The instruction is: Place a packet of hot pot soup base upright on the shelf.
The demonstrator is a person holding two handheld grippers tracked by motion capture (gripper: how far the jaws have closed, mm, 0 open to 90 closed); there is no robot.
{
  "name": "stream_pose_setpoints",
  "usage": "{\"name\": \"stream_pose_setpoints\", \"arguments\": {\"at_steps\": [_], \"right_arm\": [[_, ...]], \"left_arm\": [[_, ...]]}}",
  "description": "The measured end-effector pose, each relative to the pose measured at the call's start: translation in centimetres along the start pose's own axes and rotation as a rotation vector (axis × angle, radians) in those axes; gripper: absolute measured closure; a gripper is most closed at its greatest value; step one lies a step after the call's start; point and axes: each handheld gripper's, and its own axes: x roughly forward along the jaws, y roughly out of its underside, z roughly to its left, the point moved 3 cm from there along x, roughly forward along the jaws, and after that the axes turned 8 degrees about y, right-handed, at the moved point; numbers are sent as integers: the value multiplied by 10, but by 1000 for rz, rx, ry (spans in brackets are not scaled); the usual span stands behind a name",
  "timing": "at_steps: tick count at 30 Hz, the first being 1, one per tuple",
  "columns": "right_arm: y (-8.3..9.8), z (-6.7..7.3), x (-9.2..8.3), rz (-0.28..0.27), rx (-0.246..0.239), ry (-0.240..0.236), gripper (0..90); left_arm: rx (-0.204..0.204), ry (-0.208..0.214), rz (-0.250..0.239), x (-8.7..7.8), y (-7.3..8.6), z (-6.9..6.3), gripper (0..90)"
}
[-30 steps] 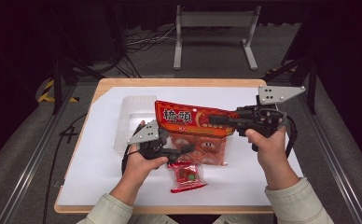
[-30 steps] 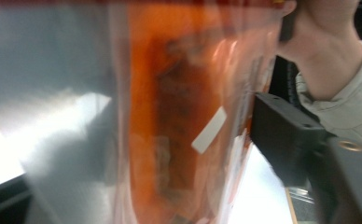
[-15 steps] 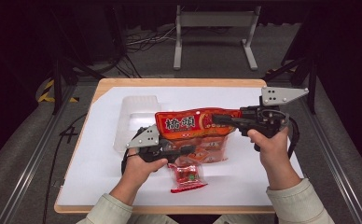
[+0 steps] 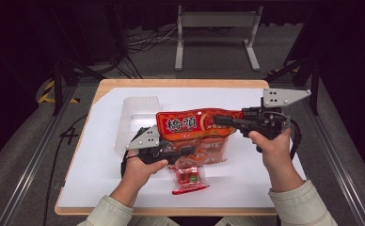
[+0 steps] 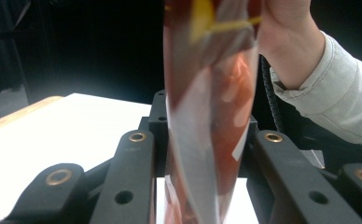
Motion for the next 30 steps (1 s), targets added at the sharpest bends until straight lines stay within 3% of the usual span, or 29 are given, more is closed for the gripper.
{"name": "stream_pose_setpoints", "arguments": {"at_steps": [5,7,9,17,22,26,30], "right_arm": [[-2,0,-1,3,-6,21,860],[-2,0,-1,-5,7,21,824],[-3,-1,-4,-25,27,25,770],[-6,-5,-19,-76,33,104,607],[1,-13,-36,-88,57,151,578],[12,-20,-46,-76,86,192,573],[25,-23,-49,-34,67,253,549]], "left_arm": [[12,-23,5,-1,-2,-2,706],[50,-73,17,-2,-4,-4,707],[58,-96,21,-2,-4,-4,707],[56,-99,10,-5,-9,-4,708],[54,-103,-6,-11,-15,-2,708],[58,-111,-12,-15,-22,3,708],[52,-112,-21,-18,-29,10,708]]}}
